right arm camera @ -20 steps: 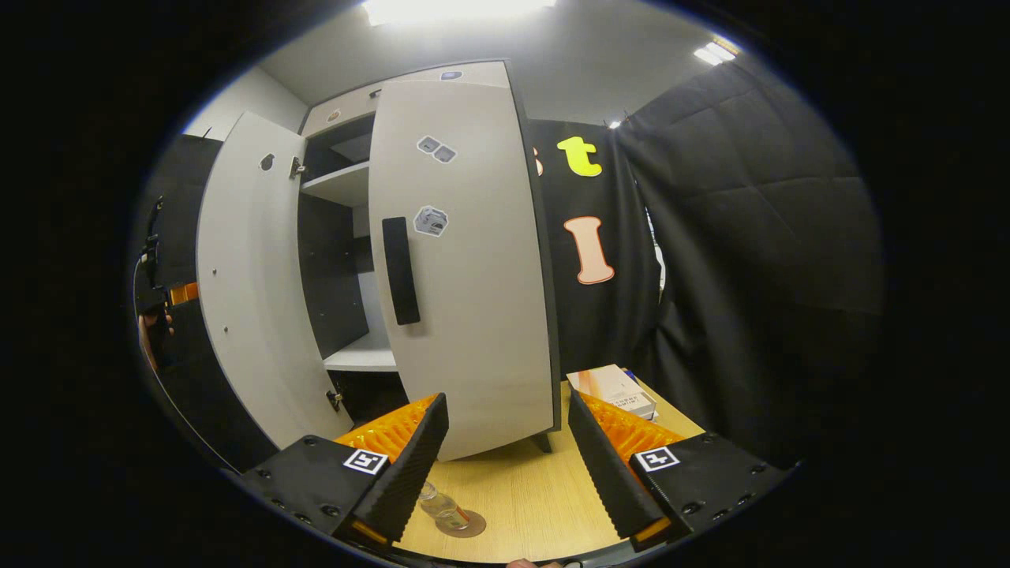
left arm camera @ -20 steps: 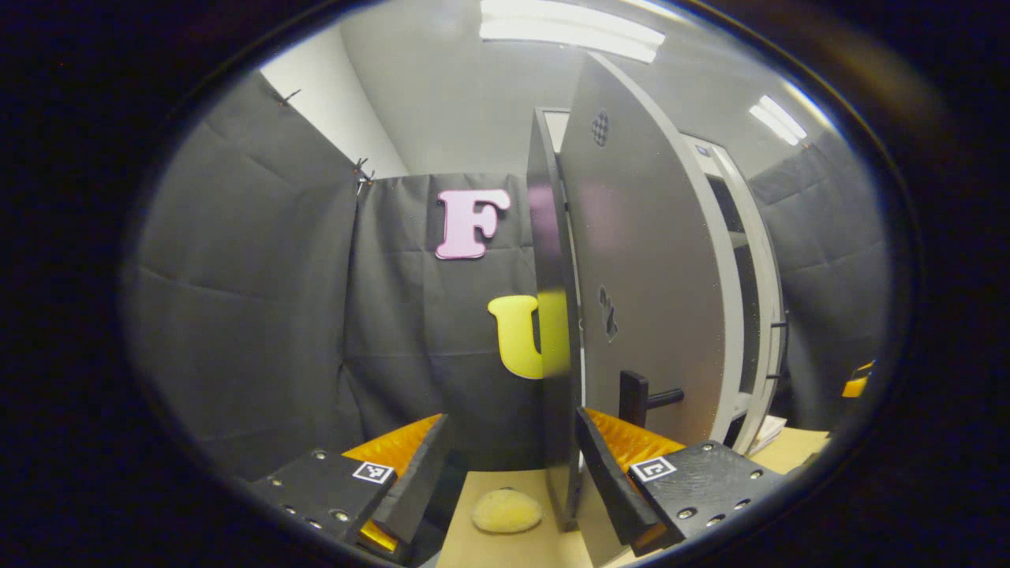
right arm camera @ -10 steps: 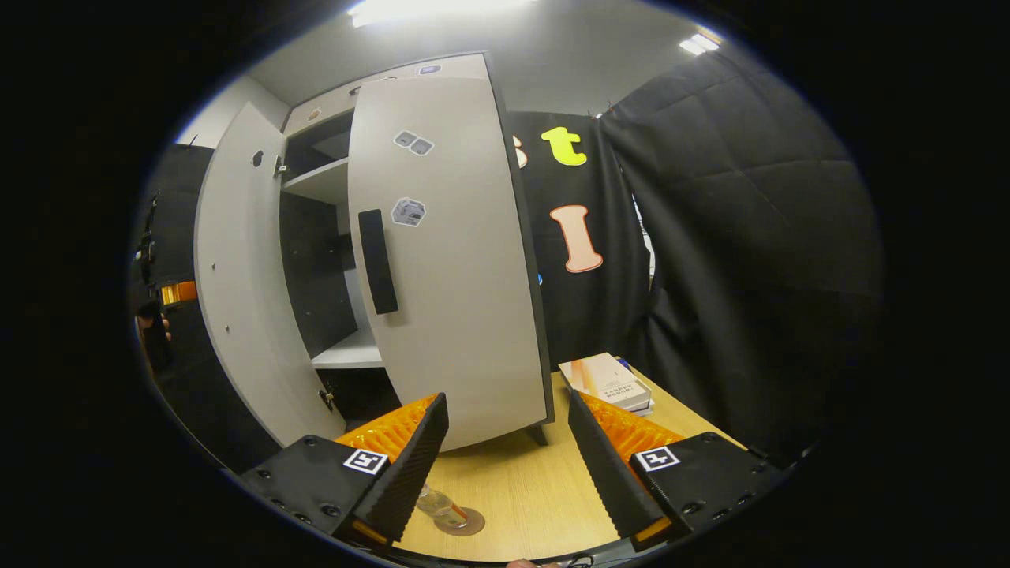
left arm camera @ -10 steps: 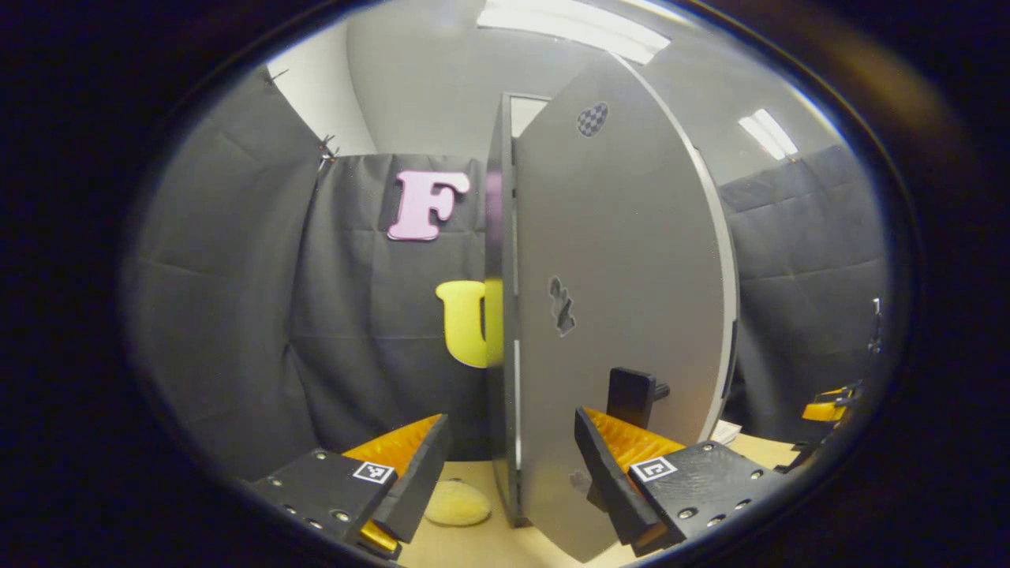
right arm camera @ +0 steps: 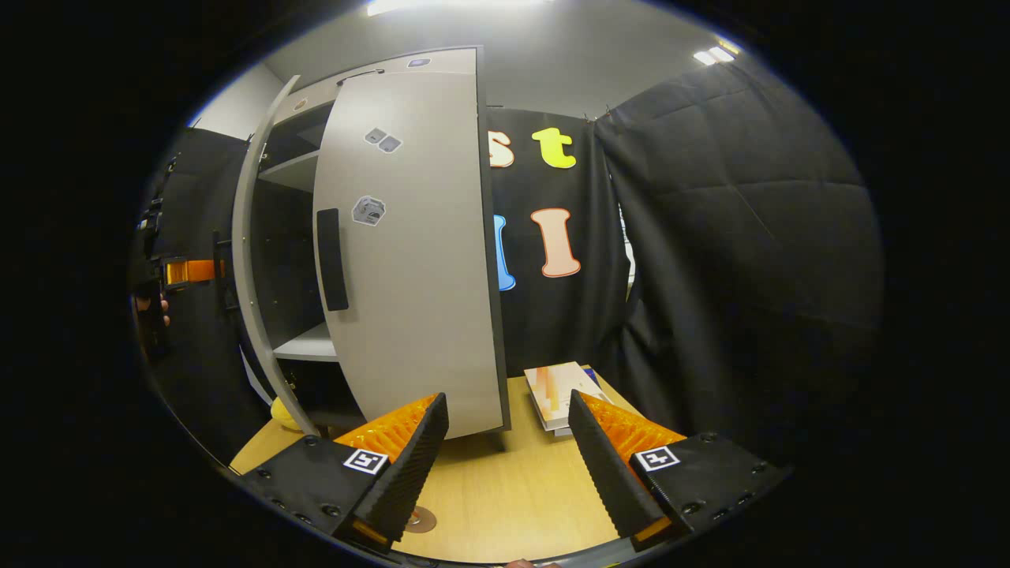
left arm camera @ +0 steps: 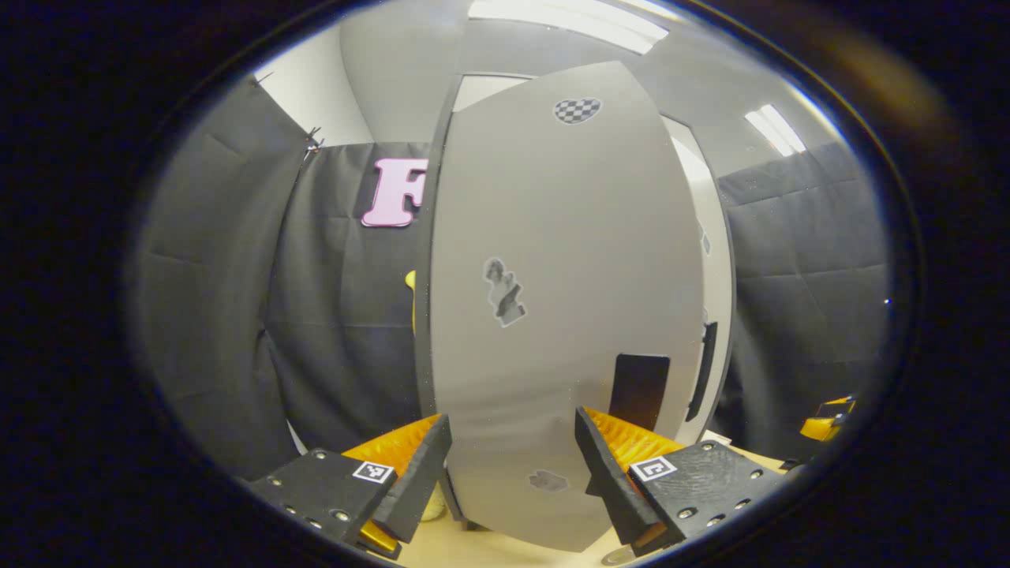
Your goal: Grasp the bottle in the cabinet with the left hand and place it on the coaster, then close the right door with the right hand and the left door with the left hand.
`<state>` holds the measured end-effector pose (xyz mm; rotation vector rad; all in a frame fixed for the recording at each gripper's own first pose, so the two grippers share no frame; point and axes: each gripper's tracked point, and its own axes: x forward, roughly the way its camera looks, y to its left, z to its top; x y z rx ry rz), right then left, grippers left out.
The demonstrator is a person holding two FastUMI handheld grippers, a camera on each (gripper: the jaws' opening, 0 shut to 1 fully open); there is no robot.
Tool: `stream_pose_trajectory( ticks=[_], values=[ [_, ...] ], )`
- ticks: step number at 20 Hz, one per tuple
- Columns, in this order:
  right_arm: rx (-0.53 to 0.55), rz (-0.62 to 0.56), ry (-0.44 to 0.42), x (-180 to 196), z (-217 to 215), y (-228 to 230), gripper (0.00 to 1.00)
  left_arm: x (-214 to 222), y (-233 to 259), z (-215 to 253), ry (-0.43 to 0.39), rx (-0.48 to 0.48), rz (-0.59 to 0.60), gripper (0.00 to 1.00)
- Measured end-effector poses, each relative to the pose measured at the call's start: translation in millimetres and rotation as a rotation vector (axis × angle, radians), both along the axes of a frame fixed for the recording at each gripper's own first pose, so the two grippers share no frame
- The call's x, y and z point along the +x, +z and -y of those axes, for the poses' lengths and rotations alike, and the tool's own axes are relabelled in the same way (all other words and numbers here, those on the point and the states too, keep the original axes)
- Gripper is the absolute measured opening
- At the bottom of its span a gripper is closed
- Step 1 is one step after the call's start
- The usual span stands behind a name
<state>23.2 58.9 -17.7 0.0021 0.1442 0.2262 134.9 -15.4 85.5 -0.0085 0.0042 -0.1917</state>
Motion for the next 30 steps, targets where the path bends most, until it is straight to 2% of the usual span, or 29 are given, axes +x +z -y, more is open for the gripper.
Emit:
stream_pose_trajectory(
  ticks=[3, 6, 9, 11, 15, 16, 17, 19, 21, 24, 30],
  values=[
    [-0.027, 0.013, 0.053, 19.9, 12.5, 1.1, 0.98, -8.9, -0.9, 18.2, 0.053, -0.011, 0.008, 0.99],
    [-0.029, 0.035, 0.129, 43.2, 11.9, 8.1, 0.98, -24.0, -0.2, 16.3, 0.121, -0.036, 0.011, 0.99],
    [-0.029, 0.061, 0.192, 62.9, 10.0, 10.4, 0.98, -55.9, 3.2, 18.5, 0.164, -0.101, 0.025, 0.99],
    [-0.023, 0.03, 0.238, 75.2, 5.8, 4.8, 0.98, -81.0, 6.7, 20.0, 0.187, -0.124, 0.043, 0.99],
    [-0.003, -0.018, 0.31, 89.6, -0.4, 4.3, 0.98, -125.0, 24.1, 10.7, 0.223, -0.017, 0.058, 0.99],
    [-0.002, -0.017, 0.332, 89.6, -2.3, 6.3, 0.98, -133.0, 30.4, 3.1, 0.246, 0.021, 0.058, 0.92],
    [-0.014, -0.005, 0.35, 88.3, -2.4, 8.3, 0.98, -141.5, 35.5, -4.7, 0.272, 0.057, 0.055, 0.92],
    [-0.048, 0.028, 0.343, 88.5, 4.0, 12.3, 0.98, -154.4, 42.9, -15.1, 0.303, 0.097, 0.053, 0.92],
    [-0.044, 0.056, 0.324, 89.0, 5.4, 19.2, 0.98, -162.2, 41.7, -18.8, 0.302, 0.095, 0.045, 0.92],
    [-0.012, 0.096, 0.278, 92.2, 6.7, 33.1, 0.98, -163.0, 35.8, -27.5, 0.303, 0.068, 0.043, 0.92],
    [0.018, 0.131, 0.191, 90.0, -8.8, 54.4, 0.98, -155.9, 28.8, -38.1, 0.253, 0.004, 0.07, 0.92]
  ],
)
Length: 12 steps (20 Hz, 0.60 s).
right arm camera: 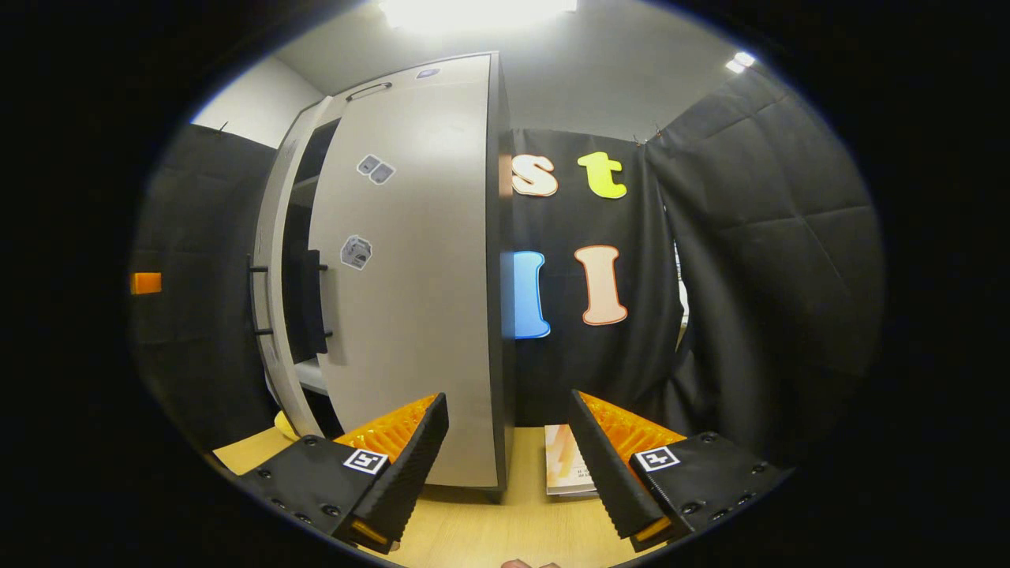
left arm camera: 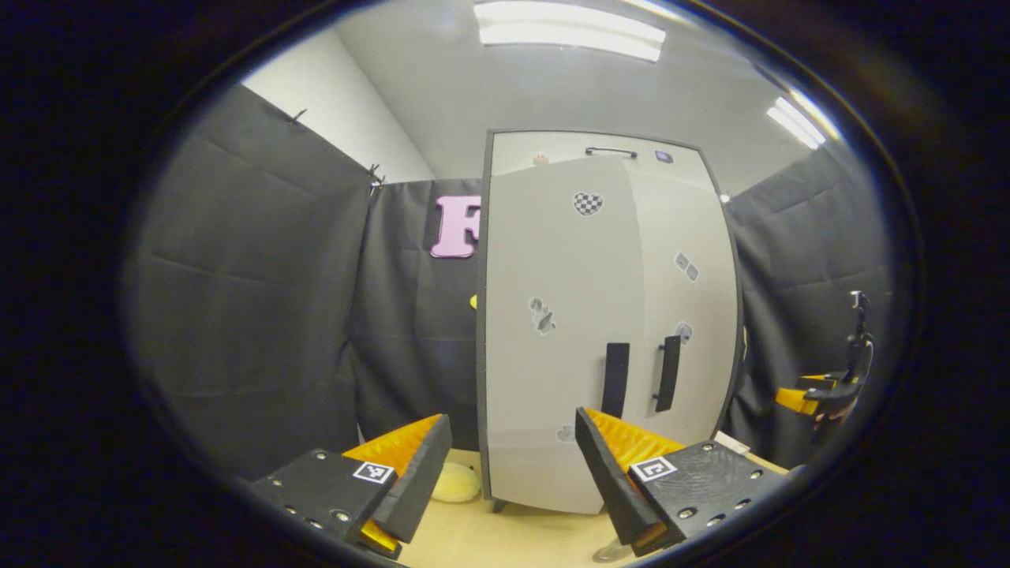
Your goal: Grasp the bottle in the cabinet with the left hand and place it on the coaster, then close the right door with the right hand and the left door with the left hand.
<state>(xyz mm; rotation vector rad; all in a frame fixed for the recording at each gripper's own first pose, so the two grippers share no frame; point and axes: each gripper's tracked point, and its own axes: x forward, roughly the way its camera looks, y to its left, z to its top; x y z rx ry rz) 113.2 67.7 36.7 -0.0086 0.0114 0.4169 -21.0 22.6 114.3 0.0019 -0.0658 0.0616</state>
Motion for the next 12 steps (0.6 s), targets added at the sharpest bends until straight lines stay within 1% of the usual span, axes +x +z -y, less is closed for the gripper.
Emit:
stream_pose_trajectory(
  ticks=[1, 2, 4, 6, 9, 12],
  values=[
    [0.006, 0.0, -0.017, -2.7, -2.9, 2.5, 0.98, 3.2, 1.0, -5.5, -0.001, -0.004, 0.005, 0.92],
    [0.015, 0.005, -0.036, -5.8, -5.3, 6.0, 0.98, 6.8, 0.2, -9.6, -0.004, -0.006, 0.011, 0.87],
    [0.036, 0.009, -0.072, -12.3, -9.5, 9.2, 0.97, 13.0, 1.0, -13.4, -0.039, 0.012, 0.028, 0.9],
    [0.053, 0.004, -0.101, -18.5, -12.1, 9.9, 0.97, 19.1, -0.5, -17.3, -0.077, 0.008, 0.041, 0.93],
    [0.064, 0.006, -0.14, -24.7, -12.6, 8.8, 0.97, 20.4, -0.8, -29.1, -0.086, -0.005, 0.064, 0.93],
    [0.067, 0.01, -0.187, -31.2, -11.8, 7.7, 0.98, 22.4, -5.6, -43.7, -0.088, 0.02, 0.066, 0.92]
  ],
)
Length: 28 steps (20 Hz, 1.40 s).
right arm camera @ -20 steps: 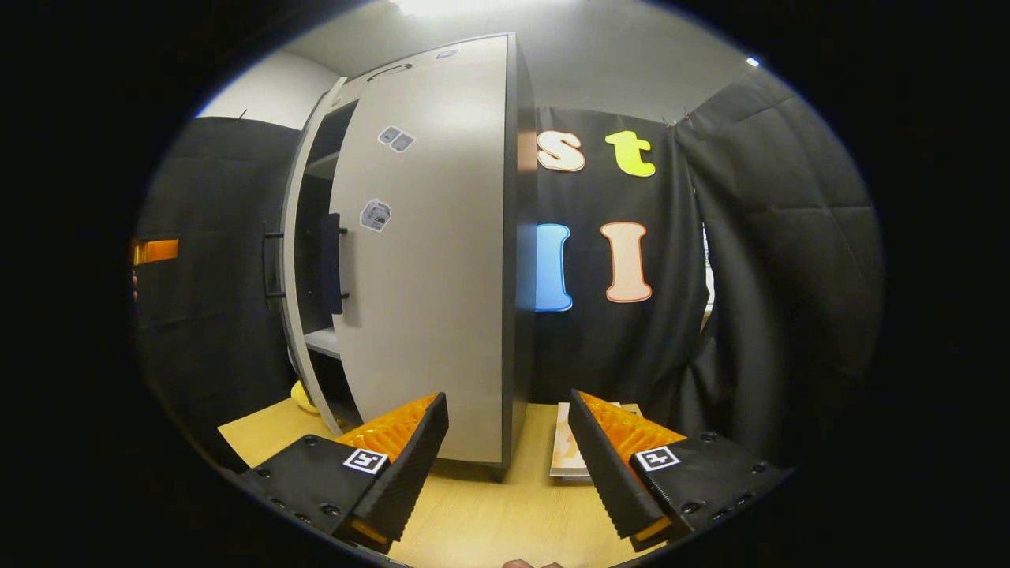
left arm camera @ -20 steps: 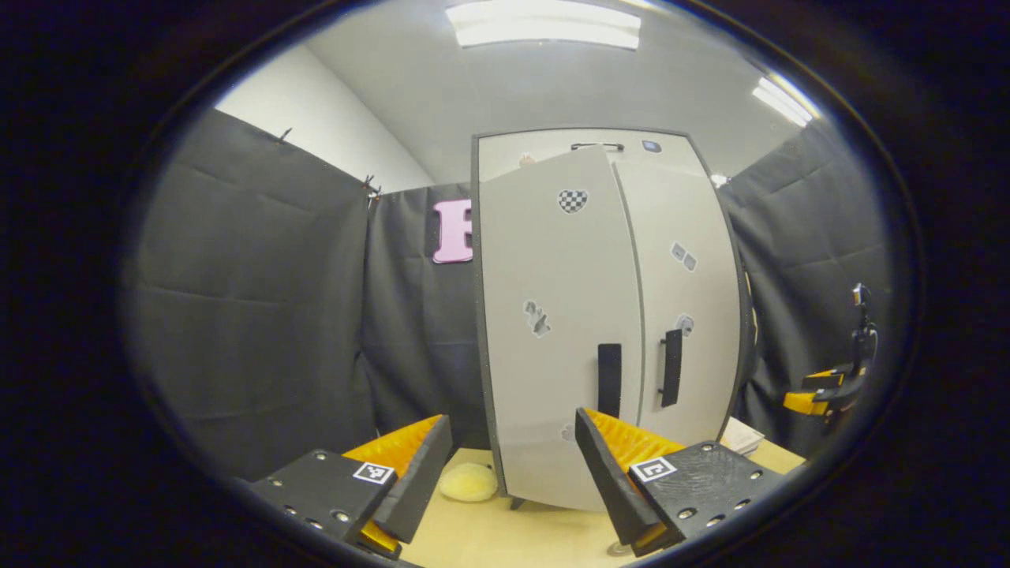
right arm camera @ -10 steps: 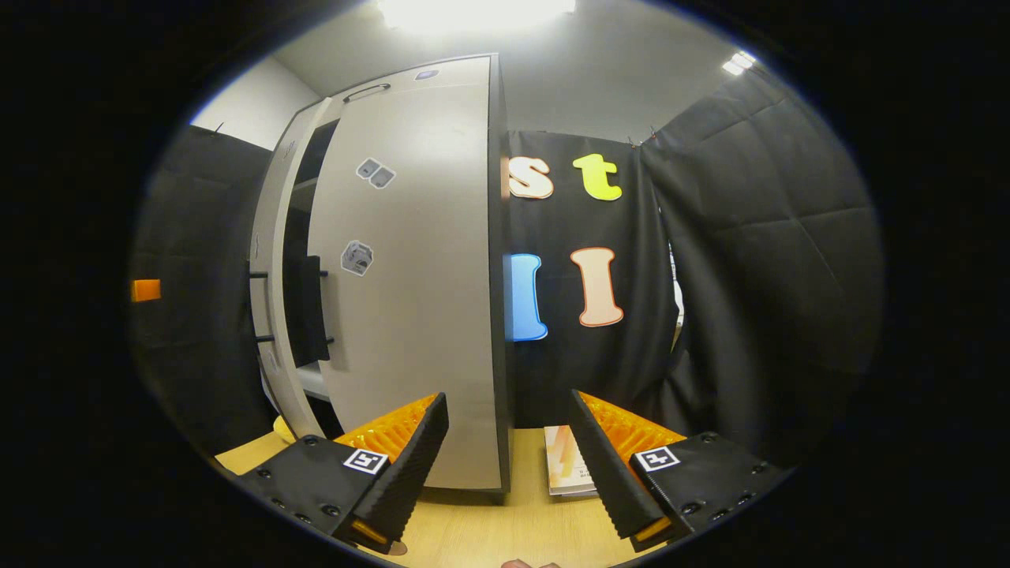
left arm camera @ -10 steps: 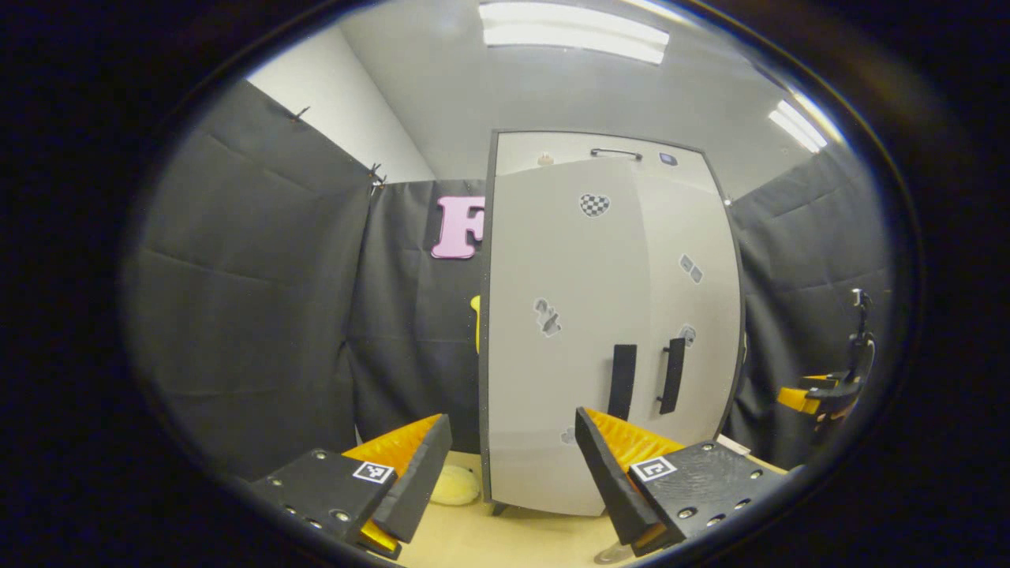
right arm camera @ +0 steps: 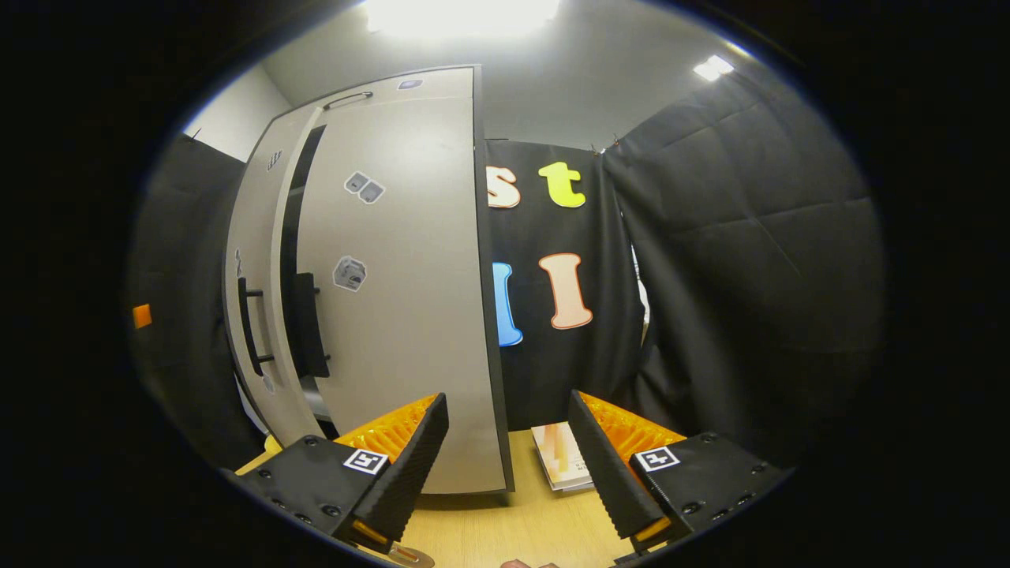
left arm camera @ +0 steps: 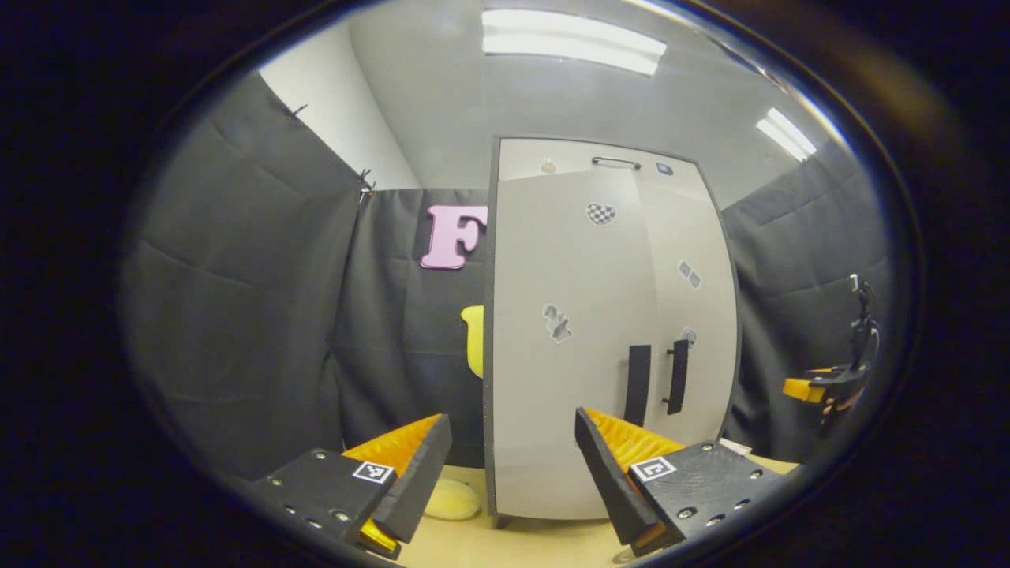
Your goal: Grasp the bottle in the cabinet with the left hand and place it on the coaster, then close the right door with the right hand and the left door with the left hand.
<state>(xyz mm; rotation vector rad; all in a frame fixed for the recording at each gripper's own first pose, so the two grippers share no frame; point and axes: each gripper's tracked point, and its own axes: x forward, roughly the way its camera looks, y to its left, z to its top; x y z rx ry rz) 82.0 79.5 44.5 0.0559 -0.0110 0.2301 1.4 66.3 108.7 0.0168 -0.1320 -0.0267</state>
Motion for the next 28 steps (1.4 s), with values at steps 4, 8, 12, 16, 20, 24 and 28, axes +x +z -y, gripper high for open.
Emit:
stream_pose_trajectory(
  ticks=[4, 8, 12, 16, 20, 24, 28],
  values=[
    [-0.005, 0.004, -0.028, -9.2, -7.3, -0.9, 0.98, 15.7, -12.3, -9.1, -0.035, -0.038, 0.001, 0.93],
    [-0.031, 0.03, -0.081, -18.9, -3.8, 1.0, 0.98, 33.8, -23.5, -21.6, -0.042, -0.058, 0.004, 0.93],
    [-0.027, 0.014, -0.114, -29.6, -5.7, -8.9, 0.98, 43.8, -36.0, -23.5, -0.037, -0.026, 0.027, 0.99],
    [-0.066, -0.013, -0.126, -43.7, -5.9, -18.7, 0.97, 54.4, -54.3, -9.6, -0.079, -0.074, -0.001, 0.92],
    [-0.083, -0.063, -0.131, -49.6, -6.7, -27.3, 0.98, 53.7, -78.6, -3.9, -0.08, -0.055, -0.037, 0.93],
    [-0.12, -0.07, -0.116, -47.4, -12.2, -23.0, 0.98, 53.0, -100.1, 12.1, -0.123, -0.117, -0.09, 0.92],
    [-0.135, -0.079, -0.078, -39.5, -23.6, -19.3, 0.98, 47.5, -103.1, 12.3, -0.11, -0.094, -0.088, 0.93]
  ],
)
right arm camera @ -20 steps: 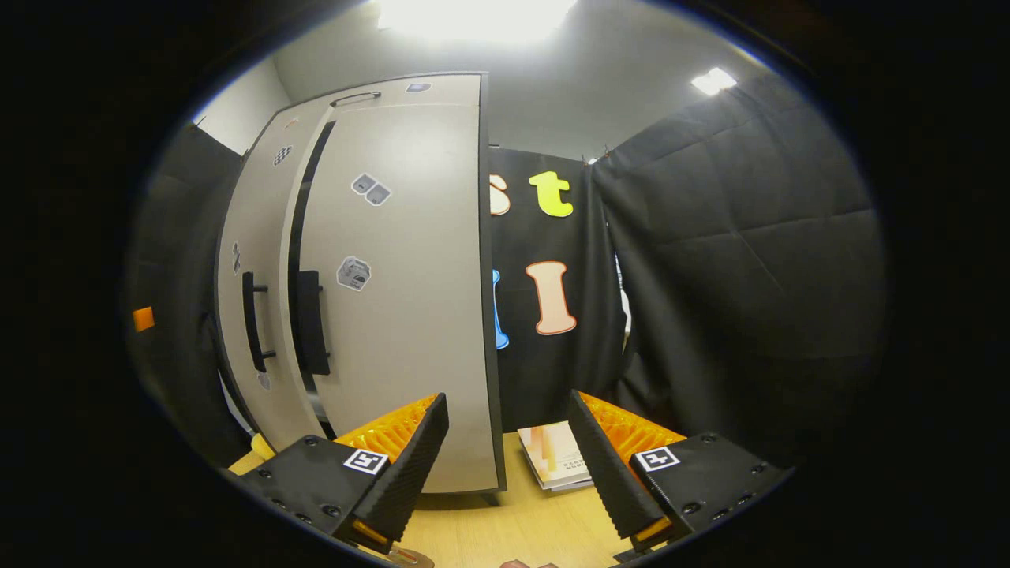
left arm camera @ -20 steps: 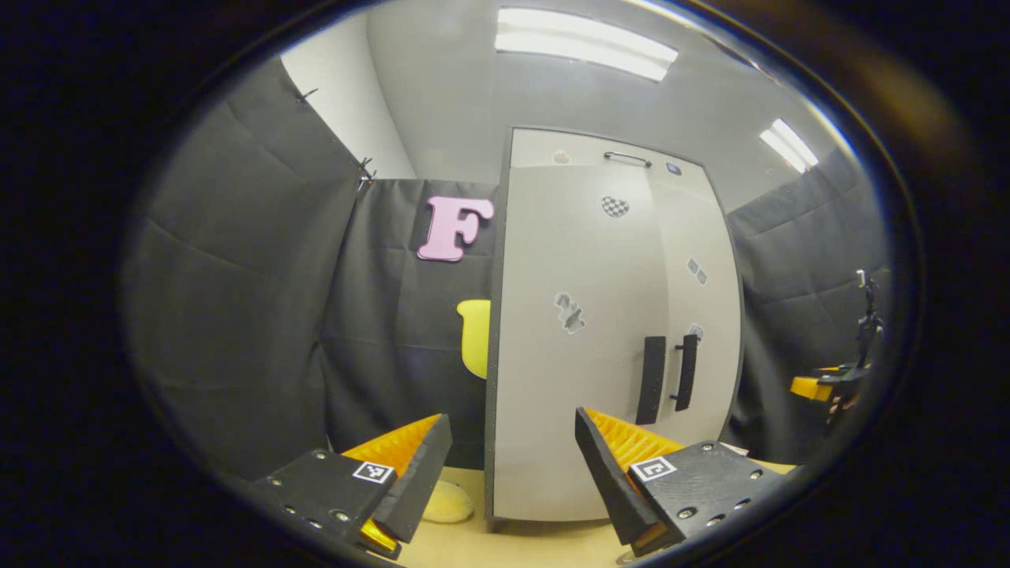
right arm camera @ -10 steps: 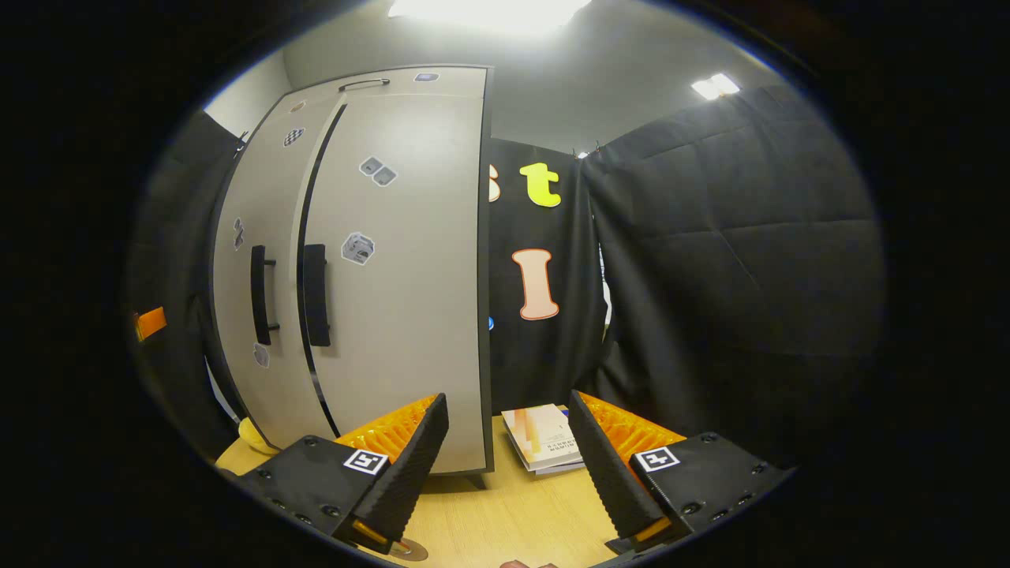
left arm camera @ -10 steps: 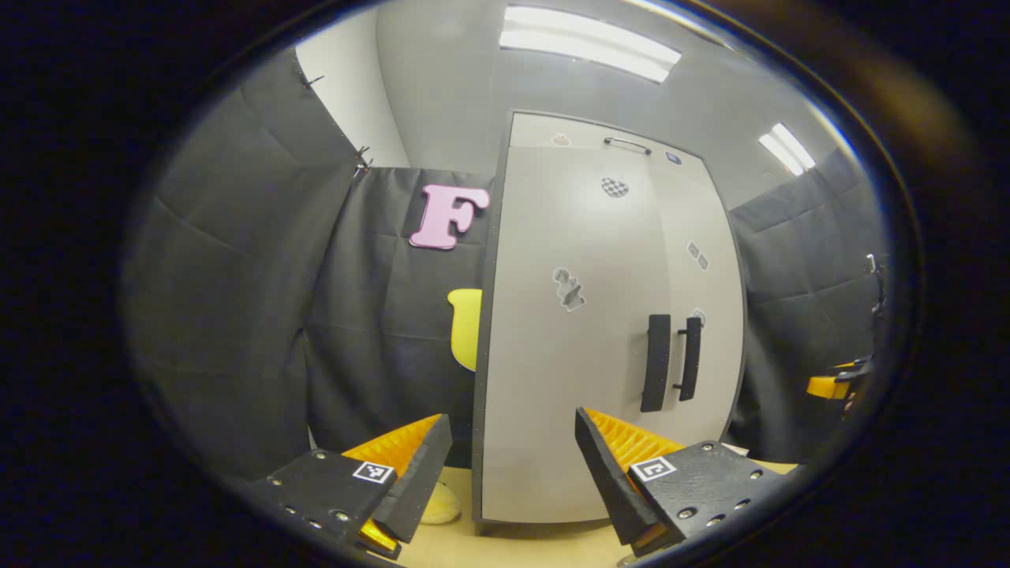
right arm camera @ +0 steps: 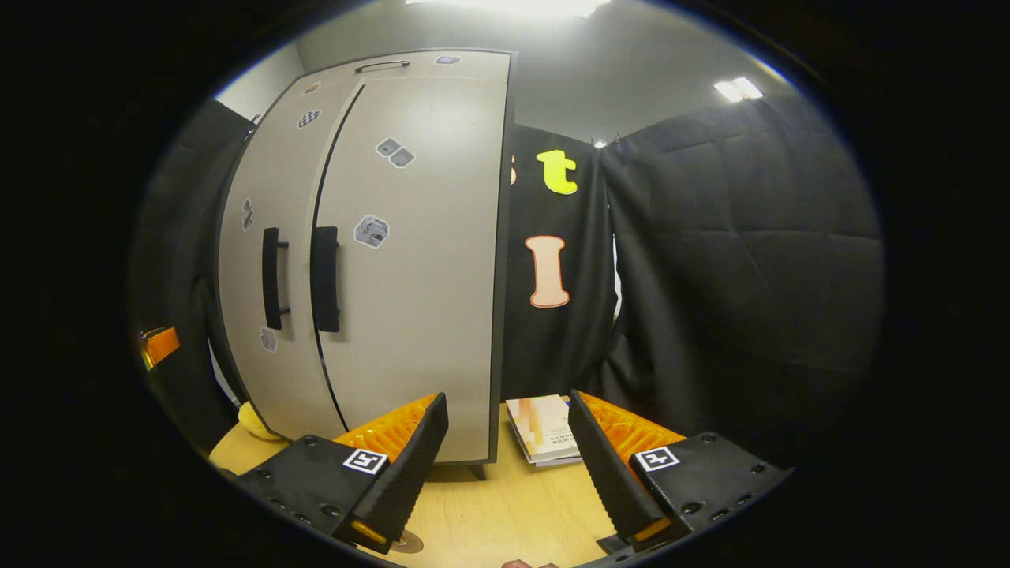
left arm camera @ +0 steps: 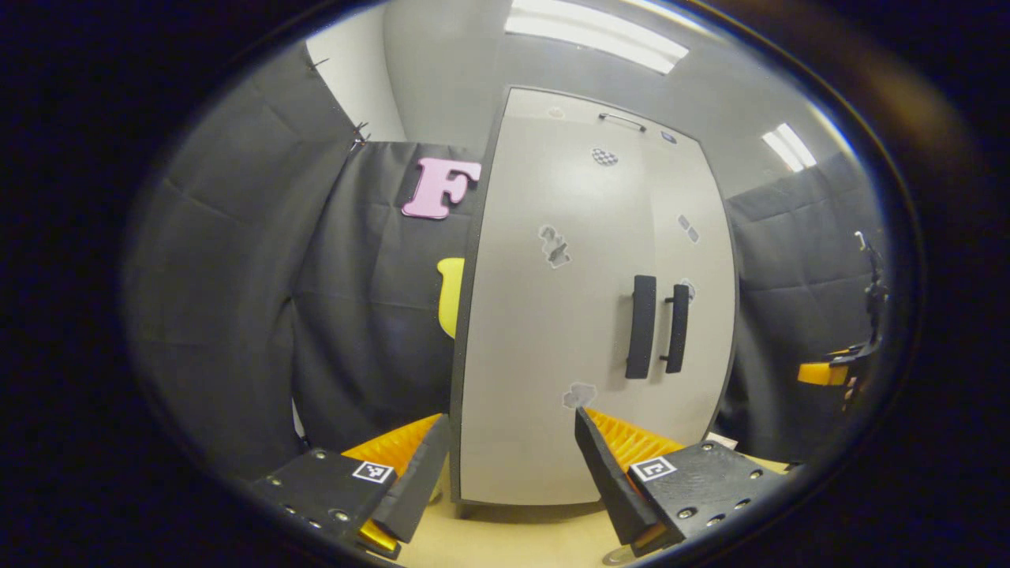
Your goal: Grasp the bottle in the cabinet with the left hand and place it on the coaster, then close the right door with the right hand and the left door with the left hand.
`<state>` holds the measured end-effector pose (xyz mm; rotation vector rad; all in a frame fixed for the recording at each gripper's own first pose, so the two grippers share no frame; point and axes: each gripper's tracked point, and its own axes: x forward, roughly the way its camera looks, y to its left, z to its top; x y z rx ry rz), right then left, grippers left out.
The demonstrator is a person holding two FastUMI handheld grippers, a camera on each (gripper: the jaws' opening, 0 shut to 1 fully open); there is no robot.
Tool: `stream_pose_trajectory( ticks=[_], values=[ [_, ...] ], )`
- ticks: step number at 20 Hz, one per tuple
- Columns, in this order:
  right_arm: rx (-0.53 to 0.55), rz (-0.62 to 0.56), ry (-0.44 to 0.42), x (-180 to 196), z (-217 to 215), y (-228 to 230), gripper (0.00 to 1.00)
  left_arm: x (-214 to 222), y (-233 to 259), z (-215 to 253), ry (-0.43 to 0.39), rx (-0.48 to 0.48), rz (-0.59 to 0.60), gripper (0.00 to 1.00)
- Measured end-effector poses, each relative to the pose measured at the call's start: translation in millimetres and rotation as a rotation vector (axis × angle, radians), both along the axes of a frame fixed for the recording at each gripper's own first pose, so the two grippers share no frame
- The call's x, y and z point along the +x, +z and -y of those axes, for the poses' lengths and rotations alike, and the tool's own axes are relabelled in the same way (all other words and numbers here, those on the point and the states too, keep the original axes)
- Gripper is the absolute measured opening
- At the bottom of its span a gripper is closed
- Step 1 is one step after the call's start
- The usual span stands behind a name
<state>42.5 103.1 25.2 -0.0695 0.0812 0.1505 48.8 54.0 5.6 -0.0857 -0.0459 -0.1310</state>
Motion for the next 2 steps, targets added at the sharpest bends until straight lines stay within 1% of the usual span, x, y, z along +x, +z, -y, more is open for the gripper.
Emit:
stream_pose_trajectory(
  ticks=[1, 2],
  values=[
    [0.006, -0.005, 0.007, 1.5, -2.2, 0.6, 0.98, -2.5, -0.3, -0.6, 0.004, -0.001, -0.002, 0.93],
    [0.011, -0.015, 0.012, 3.5, -3.1, -0.7, 0.92, -4.6, -0.9, -1.2, 0.008, -0.005, -0.006, 0.93]
  ],
)
